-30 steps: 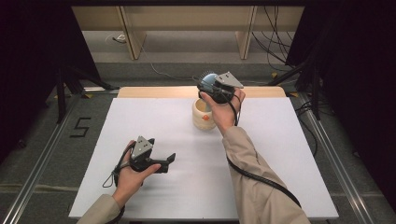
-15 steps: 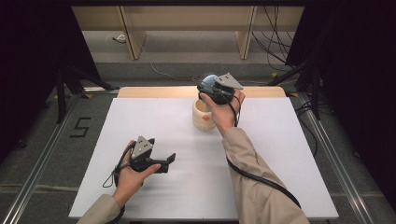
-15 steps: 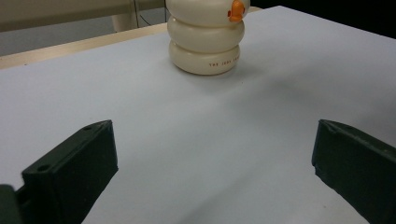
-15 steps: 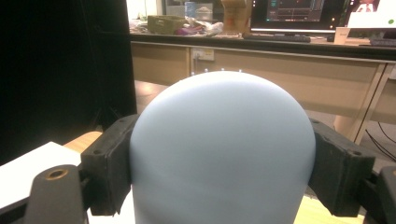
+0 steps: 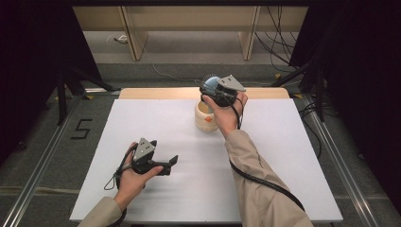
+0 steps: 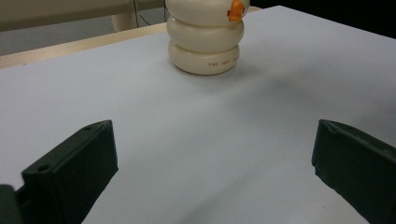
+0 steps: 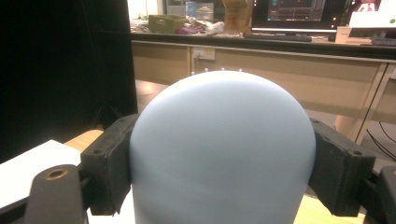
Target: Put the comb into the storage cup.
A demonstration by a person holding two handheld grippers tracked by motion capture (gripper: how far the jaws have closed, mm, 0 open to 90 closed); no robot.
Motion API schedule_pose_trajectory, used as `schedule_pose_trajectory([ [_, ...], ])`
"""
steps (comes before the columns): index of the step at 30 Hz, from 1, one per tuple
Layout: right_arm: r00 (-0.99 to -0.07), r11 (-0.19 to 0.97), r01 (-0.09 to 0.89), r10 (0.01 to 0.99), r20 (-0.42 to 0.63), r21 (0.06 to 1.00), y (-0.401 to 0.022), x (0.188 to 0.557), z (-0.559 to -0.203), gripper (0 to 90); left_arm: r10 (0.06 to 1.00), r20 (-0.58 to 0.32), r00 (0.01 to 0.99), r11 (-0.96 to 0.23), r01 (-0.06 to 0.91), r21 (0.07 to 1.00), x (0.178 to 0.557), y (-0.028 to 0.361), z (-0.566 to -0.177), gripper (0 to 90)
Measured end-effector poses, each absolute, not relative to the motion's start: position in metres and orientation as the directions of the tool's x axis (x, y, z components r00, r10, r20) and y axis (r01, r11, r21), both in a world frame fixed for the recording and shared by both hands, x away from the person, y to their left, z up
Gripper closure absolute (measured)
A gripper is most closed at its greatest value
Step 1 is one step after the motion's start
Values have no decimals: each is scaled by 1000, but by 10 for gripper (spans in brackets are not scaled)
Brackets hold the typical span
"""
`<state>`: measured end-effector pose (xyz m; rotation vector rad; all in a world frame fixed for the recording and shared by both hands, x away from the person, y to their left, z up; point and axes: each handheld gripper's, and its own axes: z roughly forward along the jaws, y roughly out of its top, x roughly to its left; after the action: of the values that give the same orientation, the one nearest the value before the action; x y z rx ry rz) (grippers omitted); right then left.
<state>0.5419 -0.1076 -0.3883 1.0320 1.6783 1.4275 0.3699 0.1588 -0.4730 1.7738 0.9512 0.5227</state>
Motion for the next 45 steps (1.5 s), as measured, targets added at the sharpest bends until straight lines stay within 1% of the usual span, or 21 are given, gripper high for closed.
schedule_pose_trajectory([
  [10,-450,81,125,893,-16,989,-108,541,-389,198,799,-80,596,-178,362,915,370,159,-473,0],
  [25,-446,75,138,895,-5,988,-111,541,-387,191,799,-80,595,-177,361,916,370,159,-473,0],
  [45,-457,68,152,889,10,986,-112,541,-386,140,800,-79,595,-178,360,916,370,159,-473,0],
])
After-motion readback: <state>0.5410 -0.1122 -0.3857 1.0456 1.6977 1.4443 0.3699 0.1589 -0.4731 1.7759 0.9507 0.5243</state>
